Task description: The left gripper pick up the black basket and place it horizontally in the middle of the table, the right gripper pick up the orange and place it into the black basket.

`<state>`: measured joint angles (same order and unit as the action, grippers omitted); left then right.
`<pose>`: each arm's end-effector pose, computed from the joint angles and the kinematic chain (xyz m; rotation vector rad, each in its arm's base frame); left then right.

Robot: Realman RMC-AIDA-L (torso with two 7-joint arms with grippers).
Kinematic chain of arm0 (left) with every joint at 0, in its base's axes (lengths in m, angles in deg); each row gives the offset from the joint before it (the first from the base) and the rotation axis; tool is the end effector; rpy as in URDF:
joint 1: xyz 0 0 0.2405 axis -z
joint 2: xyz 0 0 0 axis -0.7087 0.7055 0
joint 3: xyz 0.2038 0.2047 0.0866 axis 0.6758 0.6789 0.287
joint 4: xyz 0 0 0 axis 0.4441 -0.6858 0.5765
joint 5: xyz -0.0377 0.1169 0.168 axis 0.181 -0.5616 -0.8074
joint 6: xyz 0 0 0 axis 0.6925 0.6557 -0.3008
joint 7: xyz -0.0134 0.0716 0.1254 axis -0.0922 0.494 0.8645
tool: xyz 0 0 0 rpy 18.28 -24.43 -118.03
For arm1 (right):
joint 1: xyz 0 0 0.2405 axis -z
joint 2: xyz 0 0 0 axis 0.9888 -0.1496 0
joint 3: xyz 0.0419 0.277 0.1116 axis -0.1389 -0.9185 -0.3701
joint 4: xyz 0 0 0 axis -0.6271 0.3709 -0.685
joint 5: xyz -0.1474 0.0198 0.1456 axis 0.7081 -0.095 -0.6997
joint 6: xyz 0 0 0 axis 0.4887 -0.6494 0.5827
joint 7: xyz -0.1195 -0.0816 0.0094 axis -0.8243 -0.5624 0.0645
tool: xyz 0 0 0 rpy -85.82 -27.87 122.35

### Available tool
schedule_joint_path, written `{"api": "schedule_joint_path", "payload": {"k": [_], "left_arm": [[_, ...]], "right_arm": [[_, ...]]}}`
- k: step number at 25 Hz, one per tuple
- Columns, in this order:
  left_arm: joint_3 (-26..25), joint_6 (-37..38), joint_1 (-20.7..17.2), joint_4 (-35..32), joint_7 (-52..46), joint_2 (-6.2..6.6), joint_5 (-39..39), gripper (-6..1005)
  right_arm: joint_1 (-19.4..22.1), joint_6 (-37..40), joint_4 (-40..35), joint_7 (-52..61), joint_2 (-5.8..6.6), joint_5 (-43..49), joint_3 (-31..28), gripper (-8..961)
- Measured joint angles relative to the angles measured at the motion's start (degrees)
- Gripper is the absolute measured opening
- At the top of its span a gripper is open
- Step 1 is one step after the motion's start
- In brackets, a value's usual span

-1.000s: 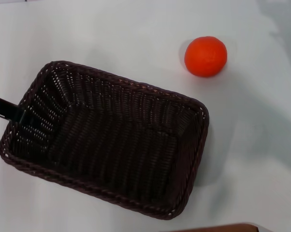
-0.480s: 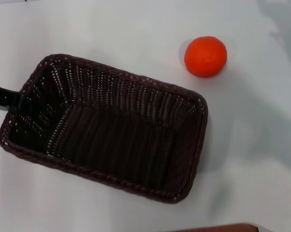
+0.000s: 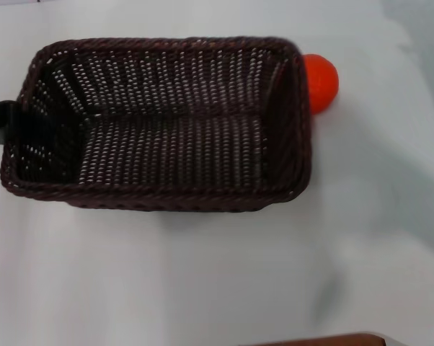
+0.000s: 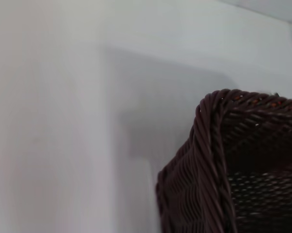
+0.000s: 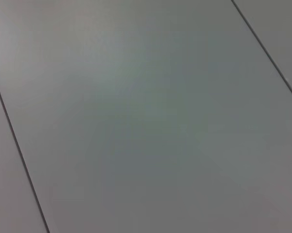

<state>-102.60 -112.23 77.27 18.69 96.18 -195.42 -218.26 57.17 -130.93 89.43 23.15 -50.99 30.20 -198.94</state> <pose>-0.2676 0.3489 0.0542 -2.2062 -1.7568 -0.0578 0.3780 0.3498 0.0570 -0.7386 -1.3649 -1.3820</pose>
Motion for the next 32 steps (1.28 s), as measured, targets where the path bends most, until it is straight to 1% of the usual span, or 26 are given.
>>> {"api": "schedule_joint_path", "payload": {"k": [4,9,13,15,20,23,28,32], "left_arm": [[-1.34,0.53,-0.83,-0.18,-0.18,-0.14,0.02,130],[-1.17,2.68,-1.45,0.02,-0.69,-1.28,-0.12,130],[-0.6,4.3,-2.0,-1.01,-1.54,-1.79,-0.08,131],[0.38,5.45,-2.61,-1.24,-2.13,-1.92,-0.05,131],[5.73,9.14,-5.29,0.32,-4.81,-1.94,0.04,140],[7.83,10.31,-5.73,0.41,-5.4,-1.87,0.04,154],[9.4,11.64,-5.96,-0.1,-5.64,-1.86,0.06,177],[9.65,12.15,-6.19,-0.13,-5.96,-1.85,-0.02,195]], "right_arm": [[-0.4,0.03,0.03,0.0,0.0,0.0,0.0,718],[-0.59,0.04,0.13,0.07,0.0,0.0,0.0,718],[-0.59,0.04,0.21,0.27,0.0,0.0,-0.01,718],[-0.58,0.04,0.2,0.25,0.0,0.0,-0.01,718],[-0.46,0.04,0.2,0.17,0.0,0.0,0.0,716],[-0.47,0.04,0.2,0.1,0.0,0.0,-0.02,716],[-0.56,0.37,0.36,0.01,0.08,0.0,-0.1,717],[-0.56,0.68,0.48,0.0,0.16,0.0,-0.09,717]]}}
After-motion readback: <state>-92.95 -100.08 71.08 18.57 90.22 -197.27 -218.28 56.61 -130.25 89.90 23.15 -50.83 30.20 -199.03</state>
